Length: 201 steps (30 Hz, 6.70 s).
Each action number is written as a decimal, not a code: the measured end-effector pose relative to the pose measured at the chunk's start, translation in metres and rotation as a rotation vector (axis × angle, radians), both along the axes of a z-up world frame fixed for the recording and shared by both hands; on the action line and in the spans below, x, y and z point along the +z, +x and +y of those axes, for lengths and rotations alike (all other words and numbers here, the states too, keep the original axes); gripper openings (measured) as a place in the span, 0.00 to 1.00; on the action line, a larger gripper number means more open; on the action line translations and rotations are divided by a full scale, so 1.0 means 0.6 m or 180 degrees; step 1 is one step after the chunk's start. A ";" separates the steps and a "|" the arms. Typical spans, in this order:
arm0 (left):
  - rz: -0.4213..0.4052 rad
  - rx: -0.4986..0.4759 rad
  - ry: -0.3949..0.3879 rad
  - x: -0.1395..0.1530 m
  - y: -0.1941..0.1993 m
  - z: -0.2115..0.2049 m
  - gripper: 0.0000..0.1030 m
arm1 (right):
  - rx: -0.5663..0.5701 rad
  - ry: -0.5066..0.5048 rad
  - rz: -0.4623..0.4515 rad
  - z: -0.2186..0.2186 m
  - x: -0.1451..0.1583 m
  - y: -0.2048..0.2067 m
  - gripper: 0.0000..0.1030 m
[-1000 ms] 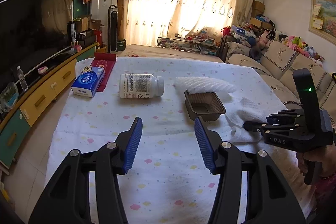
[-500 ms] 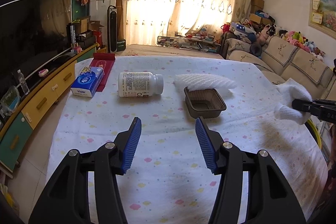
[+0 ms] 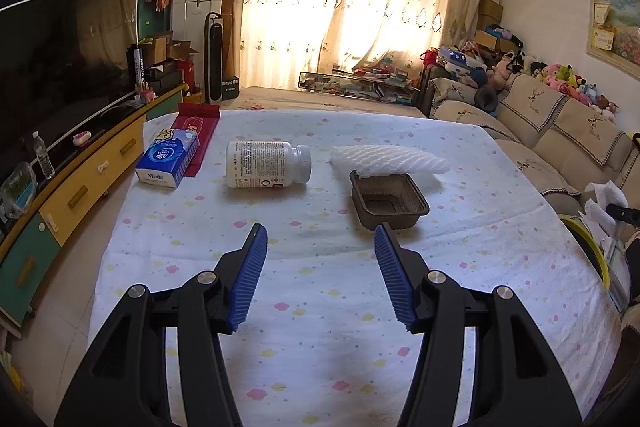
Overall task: Collect trash
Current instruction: 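Carry the white towel into the bin and open the right gripper, then move the open left gripper down over the brown plastic tray, then close the left gripper on the brown tray's rim and lift it, then carry the brown tray over the bin and open the left gripper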
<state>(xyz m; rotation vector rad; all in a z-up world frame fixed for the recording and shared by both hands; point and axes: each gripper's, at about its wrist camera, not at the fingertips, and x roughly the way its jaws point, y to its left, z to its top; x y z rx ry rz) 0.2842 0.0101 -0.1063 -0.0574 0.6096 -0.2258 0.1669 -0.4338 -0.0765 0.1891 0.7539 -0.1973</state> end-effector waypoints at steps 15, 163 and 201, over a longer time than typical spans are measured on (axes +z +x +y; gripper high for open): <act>-0.0015 0.0041 -0.0045 0.002 -0.002 0.005 0.73 | -0.0584 0.0027 0.0257 -0.103 -0.074 -0.013 0.16; 0.0735 -0.1873 0.1000 0.056 -0.035 -0.535 0.65 | -0.0733 0.0321 -0.0476 -0.168 -0.060 -0.162 0.72; 0.0546 -0.1714 0.0321 0.046 -0.022 -0.521 0.89 | -0.0716 0.0089 -0.0306 -0.152 -0.040 -0.151 0.74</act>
